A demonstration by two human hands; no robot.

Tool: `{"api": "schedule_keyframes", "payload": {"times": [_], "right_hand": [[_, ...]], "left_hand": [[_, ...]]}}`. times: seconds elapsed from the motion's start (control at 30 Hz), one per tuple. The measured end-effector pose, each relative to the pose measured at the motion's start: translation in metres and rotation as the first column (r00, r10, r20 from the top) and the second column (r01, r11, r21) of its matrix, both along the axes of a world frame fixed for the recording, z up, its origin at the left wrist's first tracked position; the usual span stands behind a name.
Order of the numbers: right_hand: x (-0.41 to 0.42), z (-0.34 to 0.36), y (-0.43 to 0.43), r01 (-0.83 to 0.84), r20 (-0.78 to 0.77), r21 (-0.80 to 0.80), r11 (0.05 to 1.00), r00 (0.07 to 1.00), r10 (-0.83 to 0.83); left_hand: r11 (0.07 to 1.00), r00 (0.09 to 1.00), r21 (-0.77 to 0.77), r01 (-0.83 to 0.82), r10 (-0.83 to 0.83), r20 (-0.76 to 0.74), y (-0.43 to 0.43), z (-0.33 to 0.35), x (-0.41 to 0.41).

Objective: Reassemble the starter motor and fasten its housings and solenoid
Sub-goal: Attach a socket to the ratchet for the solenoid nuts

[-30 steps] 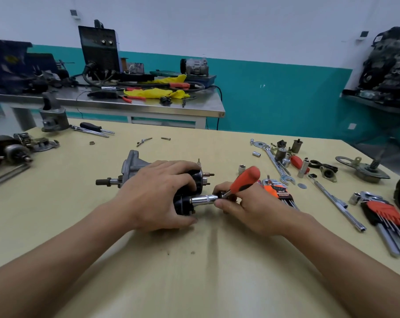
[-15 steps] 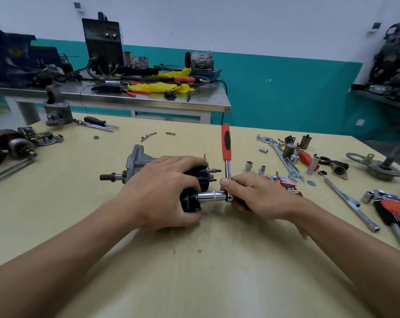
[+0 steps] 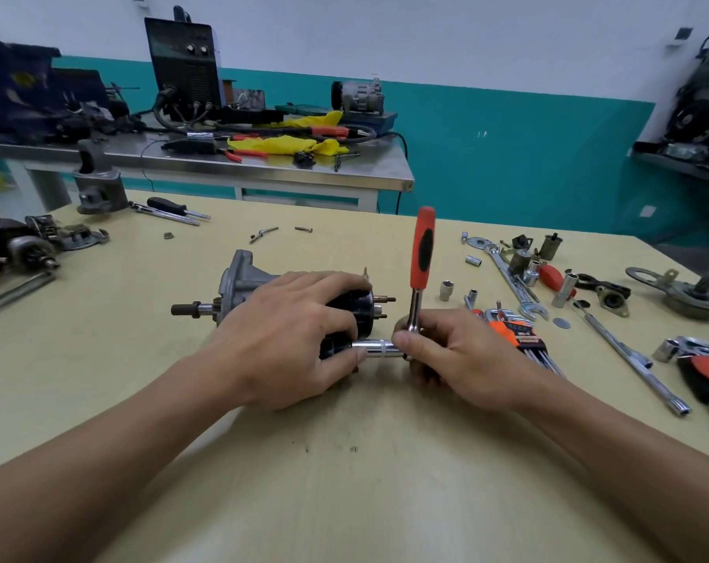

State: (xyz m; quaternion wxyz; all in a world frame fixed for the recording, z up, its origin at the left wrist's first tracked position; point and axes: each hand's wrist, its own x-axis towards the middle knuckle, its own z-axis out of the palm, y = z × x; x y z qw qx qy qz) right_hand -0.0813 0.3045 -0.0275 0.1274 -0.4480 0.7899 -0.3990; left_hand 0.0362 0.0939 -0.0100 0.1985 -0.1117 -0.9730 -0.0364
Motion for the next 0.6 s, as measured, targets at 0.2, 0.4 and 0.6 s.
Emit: {"api": "schedule_keyframes", "payload": {"times": [0.2, 0.4, 0.6], "right_hand": [[0.001, -0.008, 0.002, -0.092, -0.19, -0.085, 0.992, 0.979, 0.074], [0.007, -0.015, -0.001, -0.145, -0.457, -0.264, 0.954, 0.889, 0.009], [0.01, -0.013, -0.001, -0.192, -0.592, -0.255, 0.948, 0.806, 0.005]], "left_hand": [[1.0, 1.0, 0.021, 0.013, -0.013, 0.004, -0.003, 0.001, 0.002], [0.999, 1.0, 0.031, 0.01, -0.01, 0.012, -0.003, 0.002, 0.007], [0.999, 1.0, 0.043, 0.02, -0.021, 0.014, -0.003, 0.002, 0.008]]}}
